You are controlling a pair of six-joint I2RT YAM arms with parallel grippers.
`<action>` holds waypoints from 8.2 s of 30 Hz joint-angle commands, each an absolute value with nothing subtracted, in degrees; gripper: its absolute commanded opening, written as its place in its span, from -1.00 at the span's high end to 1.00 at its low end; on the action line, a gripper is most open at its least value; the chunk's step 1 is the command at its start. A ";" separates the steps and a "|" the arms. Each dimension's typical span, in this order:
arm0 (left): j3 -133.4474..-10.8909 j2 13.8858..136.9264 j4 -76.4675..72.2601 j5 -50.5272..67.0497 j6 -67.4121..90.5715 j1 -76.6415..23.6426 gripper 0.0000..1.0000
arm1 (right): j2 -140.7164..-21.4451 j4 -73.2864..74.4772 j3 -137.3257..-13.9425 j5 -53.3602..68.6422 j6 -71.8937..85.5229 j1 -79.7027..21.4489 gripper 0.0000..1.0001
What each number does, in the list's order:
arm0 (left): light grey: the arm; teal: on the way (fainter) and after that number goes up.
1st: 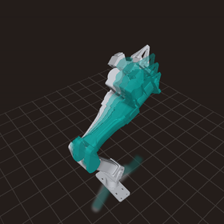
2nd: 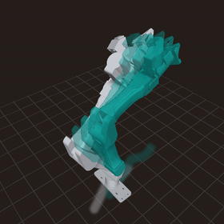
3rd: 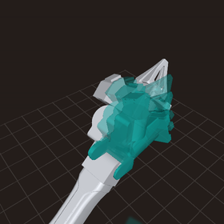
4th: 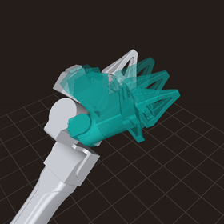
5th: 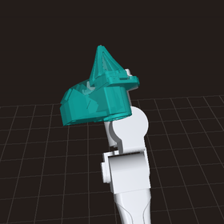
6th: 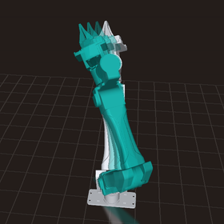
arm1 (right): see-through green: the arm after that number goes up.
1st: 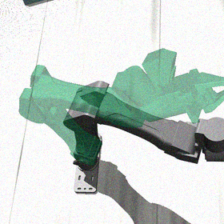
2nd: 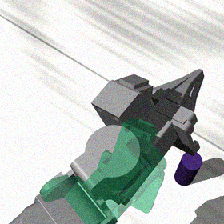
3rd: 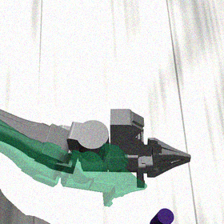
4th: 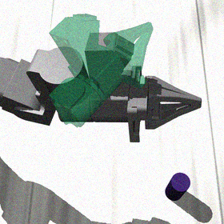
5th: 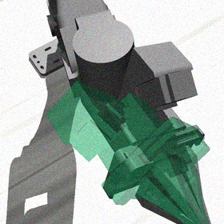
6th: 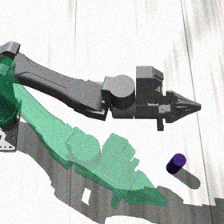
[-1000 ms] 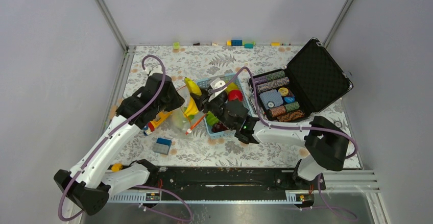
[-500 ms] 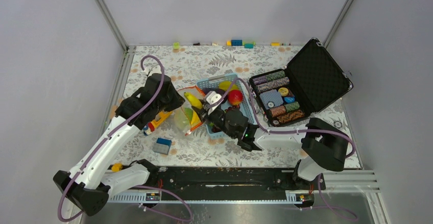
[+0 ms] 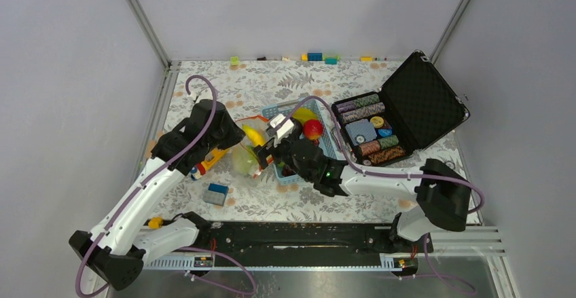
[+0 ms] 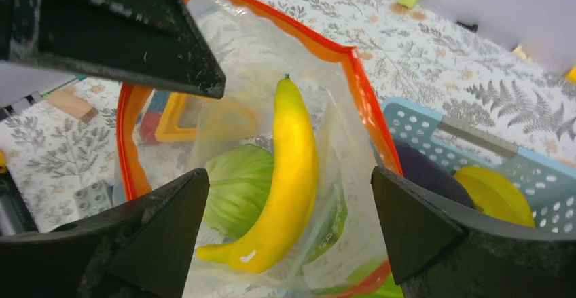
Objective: Place the food in the zip-top bag and seal the zipper
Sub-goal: Place the fake fruit in the zipper food storage bag, then pick up the fake fruit from the bin, then place the fake fruit in the zipper food storage bag, then pick up the fake vegetable from the bin.
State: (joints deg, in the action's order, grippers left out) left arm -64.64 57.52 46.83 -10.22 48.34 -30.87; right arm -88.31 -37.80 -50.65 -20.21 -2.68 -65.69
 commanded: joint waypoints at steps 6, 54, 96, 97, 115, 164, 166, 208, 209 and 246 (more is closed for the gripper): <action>-63.63 55.67 42.61 -12.27 46.52 -30.67 1.00 | -77.14 -5.51 -62.48 -21.58 11.78 -65.92 -0.99; -57.97 51.87 39.45 -20.29 44.71 -30.58 1.00 | -107.32 20.61 -79.06 -38.03 21.02 -48.18 -0.71; -58.03 51.83 39.54 -20.12 45.17 -30.52 1.00 | -86.11 15.58 -67.46 -28.30 20.13 -45.86 0.34; -58.13 51.93 39.55 -19.79 45.18 -30.59 1.00 | -83.79 14.58 -66.29 -25.96 19.85 -45.83 0.34; -58.53 53.08 39.66 -17.84 45.44 -30.60 1.00 | -79.86 2.65 -72.16 20.53 18.61 -52.51 0.25; -63.94 51.60 31.49 -5.26 46.32 -30.63 1.00 | -79.87 12.01 -62.03 -6.97 25.89 -45.85 -0.99; -63.38 51.61 31.54 -5.24 46.99 -30.66 1.00 | -80.78 12.11 -62.24 -6.63 24.38 -45.38 -0.99; -57.07 51.90 46.09 -25.78 49.93 -30.39 1.00 | -122.67 29.77 -99.53 16.00 -1.88 -38.19 -0.61; -57.04 51.94 45.98 -25.75 49.92 -30.41 1.00 | -122.49 29.68 -99.38 16.10 -1.94 -38.27 -0.61; -56.26 53.79 44.12 -23.38 49.75 -30.31 1.00 | -112.93 -15.13 -71.15 4.10 45.89 -38.63 -0.99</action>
State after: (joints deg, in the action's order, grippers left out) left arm -56.58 53.49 46.39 -24.18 50.41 -30.68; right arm -115.31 -7.99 -72.40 6.81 40.36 -38.37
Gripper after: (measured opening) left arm 0.008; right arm 0.983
